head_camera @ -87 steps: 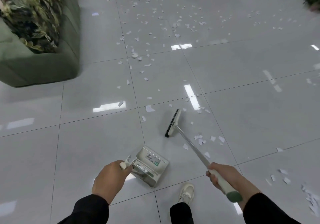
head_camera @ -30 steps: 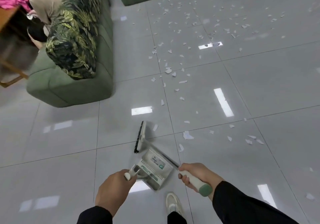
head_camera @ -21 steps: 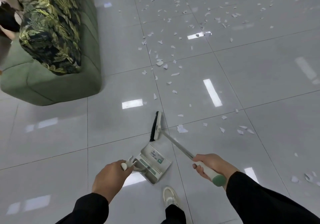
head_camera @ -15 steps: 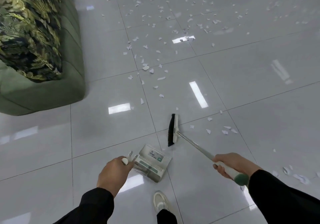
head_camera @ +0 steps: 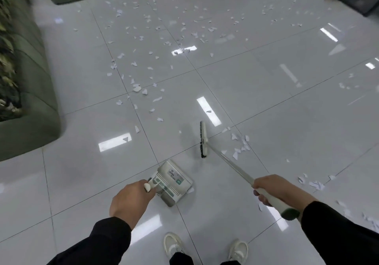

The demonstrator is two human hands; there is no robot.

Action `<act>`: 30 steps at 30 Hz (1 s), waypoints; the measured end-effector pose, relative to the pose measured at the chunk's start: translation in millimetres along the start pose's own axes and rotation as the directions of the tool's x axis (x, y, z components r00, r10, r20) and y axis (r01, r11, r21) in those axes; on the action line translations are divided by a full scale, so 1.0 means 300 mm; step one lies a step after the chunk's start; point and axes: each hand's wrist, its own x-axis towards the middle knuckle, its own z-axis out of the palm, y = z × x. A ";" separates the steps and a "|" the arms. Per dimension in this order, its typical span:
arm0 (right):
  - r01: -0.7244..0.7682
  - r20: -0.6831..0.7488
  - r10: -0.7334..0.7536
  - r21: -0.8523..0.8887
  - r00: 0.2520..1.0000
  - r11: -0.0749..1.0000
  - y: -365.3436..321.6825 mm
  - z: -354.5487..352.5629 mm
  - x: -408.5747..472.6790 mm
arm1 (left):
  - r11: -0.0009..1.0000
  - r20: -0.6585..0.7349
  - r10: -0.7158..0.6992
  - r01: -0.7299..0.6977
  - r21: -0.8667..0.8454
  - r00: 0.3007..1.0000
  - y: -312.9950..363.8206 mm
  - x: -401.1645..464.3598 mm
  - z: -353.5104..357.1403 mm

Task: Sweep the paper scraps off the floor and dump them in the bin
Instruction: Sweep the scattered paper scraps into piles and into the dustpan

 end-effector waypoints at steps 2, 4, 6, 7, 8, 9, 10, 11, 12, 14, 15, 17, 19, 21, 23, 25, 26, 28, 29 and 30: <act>-0.012 0.053 0.013 -0.018 0.999 1.000 0.025 0.007 -0.023 | 1.000 -0.020 -0.007 0.007 0.005 1.000 0.010 -0.016 -0.017; -0.021 0.115 0.027 -0.055 0.993 0.998 0.049 -0.017 -0.041 | 0.999 -0.030 -0.041 0.041 0.013 0.999 0.030 -0.054 -0.025; -0.026 0.177 0.042 -0.094 0.983 0.995 0.074 -0.016 -0.032 | 0.998 -0.032 -0.057 0.058 0.039 0.998 0.020 -0.081 -0.026; -0.022 0.215 0.046 -0.111 0.976 0.994 0.091 -0.021 -0.031 | 0.995 -0.031 -0.087 0.088 0.035 0.996 0.015 -0.111 -0.016; -0.026 0.232 0.052 -0.113 0.971 0.993 0.099 -0.015 -0.024 | 0.996 -0.021 -0.080 0.081 0.047 0.997 0.008 -0.111 -0.025; -0.039 0.259 0.076 -0.145 0.963 0.989 0.128 -0.029 -0.017 | 0.993 -0.015 -0.096 0.097 0.064 0.995 0.012 -0.153 -0.003; -0.046 0.278 0.097 -0.183 0.956 0.982 0.158 -0.039 -0.010 | 0.989 -0.004 -0.128 0.127 0.078 0.992 0.015 -0.194 0.018; -0.054 0.282 0.110 -0.199 0.953 0.978 0.172 -0.032 -0.003 | 0.989 -0.005 -0.120 0.120 0.087 0.993 0.005 -0.203 0.020; -0.060 0.290 0.129 -0.235 0.948 0.970 0.201 -0.063 0.011 | 0.986 -0.012 -0.133 0.134 0.096 0.991 0.022 -0.241 0.053; -0.053 0.287 0.135 -0.278 0.948 0.959 0.224 -0.107 0.035 | 0.983 -0.024 -0.153 0.155 0.102 0.988 0.029 -0.275 0.073; -0.064 0.273 0.147 -0.289 0.951 0.955 0.239 -0.174 0.045 | 0.982 -0.022 -0.152 0.153 0.110 0.988 0.060 -0.299 0.105; -0.060 0.254 0.145 -0.313 0.956 0.948 0.245 -0.273 0.077 | 0.979 -0.010 -0.168 0.168 0.117 0.986 0.084 -0.328 0.141; -0.052 0.207 0.132 -0.352 0.969 0.935 0.246 -0.432 0.101 | 0.981 -0.003 -0.167 0.167 0.101 0.986 0.163 -0.364 0.214; -0.040 0.151 0.105 -0.385 0.983 0.922 0.231 -0.543 0.148 | 0.982 0.005 -0.168 0.167 0.087 0.986 0.208 -0.382 0.264; -0.005 0.083 0.043 -0.412 0.996 0.911 0.209 -0.643 0.188 | 0.985 -0.003 -0.153 0.153 0.086 0.988 0.250 -0.394 0.303; -0.005 -0.004 0.003 -0.386 1.000 0.922 0.204 -0.765 0.235 | 0.989 0.008 -0.131 0.130 0.078 0.991 0.329 -0.391 0.368; 0.000 -0.040 -0.017 -0.384 0.999 0.923 0.186 -0.786 0.250 | 0.988 0.004 -0.137 0.137 0.069 0.991 0.344 -0.396 0.371; 0.003 -0.114 -0.050 -0.377 0.992 0.926 0.197 -0.861 0.288 | 0.991 0.015 -0.130 0.130 0.042 0.991 0.406 -0.395 0.427; 0.007 -0.129 -0.060 -0.382 0.990 0.924 0.194 -0.876 0.304 | 0.990 0.002 -0.136 0.136 0.019 0.991 0.415 -0.398 0.432; 0.005 -0.154 -0.065 -0.363 0.986 0.932 0.211 -0.907 0.311 | 0.991 -0.003 -0.135 0.135 0.001 0.991 0.438 -0.403 0.449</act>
